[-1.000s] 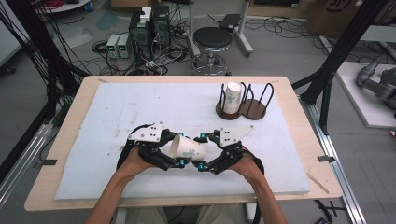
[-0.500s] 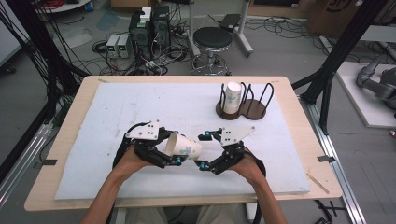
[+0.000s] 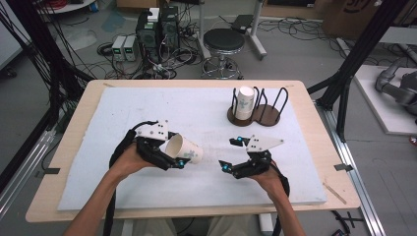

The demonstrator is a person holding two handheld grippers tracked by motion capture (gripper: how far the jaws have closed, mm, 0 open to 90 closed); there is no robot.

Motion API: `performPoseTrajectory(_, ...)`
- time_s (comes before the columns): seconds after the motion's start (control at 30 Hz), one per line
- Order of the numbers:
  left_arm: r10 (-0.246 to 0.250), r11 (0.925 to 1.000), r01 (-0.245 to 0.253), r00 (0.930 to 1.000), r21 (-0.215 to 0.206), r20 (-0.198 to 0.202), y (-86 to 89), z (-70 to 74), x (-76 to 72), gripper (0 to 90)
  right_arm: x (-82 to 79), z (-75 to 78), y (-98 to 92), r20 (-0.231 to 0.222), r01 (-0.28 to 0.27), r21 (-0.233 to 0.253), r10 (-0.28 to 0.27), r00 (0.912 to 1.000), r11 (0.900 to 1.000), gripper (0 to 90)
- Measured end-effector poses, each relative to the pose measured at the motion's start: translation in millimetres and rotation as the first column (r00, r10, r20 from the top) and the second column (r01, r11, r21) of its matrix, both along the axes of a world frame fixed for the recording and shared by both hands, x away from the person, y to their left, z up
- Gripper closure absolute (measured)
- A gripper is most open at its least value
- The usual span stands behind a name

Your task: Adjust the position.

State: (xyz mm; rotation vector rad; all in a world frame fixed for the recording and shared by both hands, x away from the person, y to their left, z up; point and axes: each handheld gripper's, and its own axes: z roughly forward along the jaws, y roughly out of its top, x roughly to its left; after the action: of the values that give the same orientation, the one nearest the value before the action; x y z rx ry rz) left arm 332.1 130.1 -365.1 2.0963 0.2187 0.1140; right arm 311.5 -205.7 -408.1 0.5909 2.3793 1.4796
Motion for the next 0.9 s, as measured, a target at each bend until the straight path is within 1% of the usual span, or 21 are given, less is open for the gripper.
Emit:
performPoseTrajectory(0.03, 0.008, 0.9998, -0.007, 1.0000, 0.019, -0.006, -0.4, 1.4, 1.2, 30.0, 0.2, -1.2, -1.5, 0.005, 0.014, -0.004, -0.014, 0.9999, 1.000, 15.6)
performPoseTrajectory(0.07, 0.010, 0.9993, -0.010, 1.0000, 0.036, 0.001, -0.5, 2.4, 2.4, 30.1, 0.0, -3.2, -3.5, -0.007, 0.029, -0.007, -0.029, 0.9996, 1.000, 15.6)
performPoseTrajectory(0.1, 0.012, 0.9986, -0.012, 0.9999, 0.051, 0.000, -0.7, 3.2, 3.6, 30.1, -0.3, -6.4, -7.1, -0.005, 0.067, -0.022, -0.067, 0.9977, 0.998, 15.6)
performPoseTrajectory(0.13, 0.016, 0.9981, -0.016, 0.9999, 0.060, -0.003, -1.4, 3.3, 4.0, 30.1, -0.3, -6.4, -7.1, -0.005, 0.067, -0.022, -0.067, 0.9977, 0.998, 15.6)
performPoseTrajectory(0.17, 0.014, 0.9968, -0.013, 0.9999, 0.079, -0.004, -2.1, 3.7, 4.5, 30.0, -0.2, -8.1, -8.8, -0.004, 0.085, -0.030, -0.085, 0.9964, 0.996, 15.6)
performPoseTrajectory(0.23, 0.007, 0.9941, -0.007, 1.0000, 0.108, -0.003, -3.9, 4.4, 5.5, 30.0, -0.6, -11.7, -12.6, -0.012, 0.120, -0.039, -0.121, 0.9926, 0.992, 15.6)
performPoseTrajectory(0.27, 0.007, 0.9914, -0.006, 1.0000, 0.131, -0.004, -5.5, 5.0, 6.0, 30.0, -0.6, -13.0, -14.3, -0.009, 0.136, -0.044, -0.136, 0.9907, 0.990, 15.6)
performPoseTrajectory(0.3, 0.004, 0.9894, -0.004, 1.0000, 0.145, -0.002, -6.9, 5.5, 6.7, 30.0, -0.5, -16.8, -18.8, -0.012, 0.172, -0.051, -0.173, 0.9849, 0.984, 15.6)
performPoseTrajectory(0.33, -0.005, 0.9852, 0.004, 1.0000, 0.171, 0.003, -7.8, 6.6, 8.1, 30.0, -0.5, -16.8, -18.8, -0.012, 0.172, -0.051, -0.173, 0.9849, 0.984, 15.6)
performPoseTrajectory(0.43, -0.006, 0.9748, 0.005, 1.0000, 0.223, 0.003, -11.0, 9.0, 11.4, 30.1, -1.3, -21.8, -24.2, -0.010, 0.225, -0.069, -0.226, 0.9740, 0.972, 15.6)
performPoseTrajectory(0.47, -0.003, 0.9692, 0.003, 1.0000, 0.246, 0.002, -12.0, 10.3, 13.4, 30.0, -1.2, -22.9, -25.4, -0.010, 0.237, -0.074, -0.238, 0.9711, 0.969, 15.6)
performPoseTrajectory(0.5, -0.002, 0.9655, 0.001, 1.0000, 0.260, 0.004, -12.5, 11.3, 15.5, 30.0, -1.2, -24.7, -27.1, -0.009, 0.258, -0.082, -0.260, 0.9657, 0.963, 15.6)
performPoseTrajectory(0.63, 0.009, 0.9514, -0.006, 0.9999, 0.308, -0.007, -13.3, 13.3, 23.6, 30.0, -1.2, -29.7, -32.7, -0.001, 0.306, -0.108, -0.308, 0.9515, 0.946, 15.7)
performPoseTrajectory(0.67, 0.007, 0.9424, -0.005, 1.0000, 0.334, -0.006, -14.0, 13.6, 26.3, 30.0, -1.5, -30.3, -33.8, -0.005, 0.315, -0.109, -0.317, 0.9484, 0.943, 15.7)
performPoseTrajectory(0.7, 0.006, 0.9370, -0.003, 0.9999, 0.349, -0.008, -14.5, 13.7, 28.5, 30.0, -1.9, -31.6, -35.6, -0.006, 0.328, -0.110, -0.330, 0.9439, 0.938, 15.6)
performPoseTrajectory(0.73, 0.006, 0.9327, -0.001, 0.9999, 0.361, -0.012, -15.0, 13.8, 30.7, 30.0, -1.7, -32.7, -37.0, 0.000, 0.337, -0.113, -0.339, 0.9407, 0.935, 15.7)
performPoseTrajectory(0.77, 0.006, 0.9268, -0.001, 0.9999, 0.375, -0.013, -15.6, 14.3, 32.7, 30.0, -1.8, -33.8, -38.1, 0.000, 0.346, -0.116, -0.349, 0.9373, 0.931, 15.7)
performPoseTrajectory(0.83, 0.010, 0.9200, -0.002, 0.9998, 0.392, -0.017, -16.4, 15.1, 36.5, 30.0, -2.1, -35.8, -39.9, -0.008, 0.357, -0.122, -0.360, 0.9328, 0.926, 15.6)
performPoseTrajectory(0.9, 0.010, 0.9108, -0.003, 0.9999, 0.413, -0.014, -17.5, 16.6, 39.1, 30.0, -2.0, -38.0, -41.0, 0.001, 0.366, -0.127, -0.369, 0.9294, 0.922, 15.7)
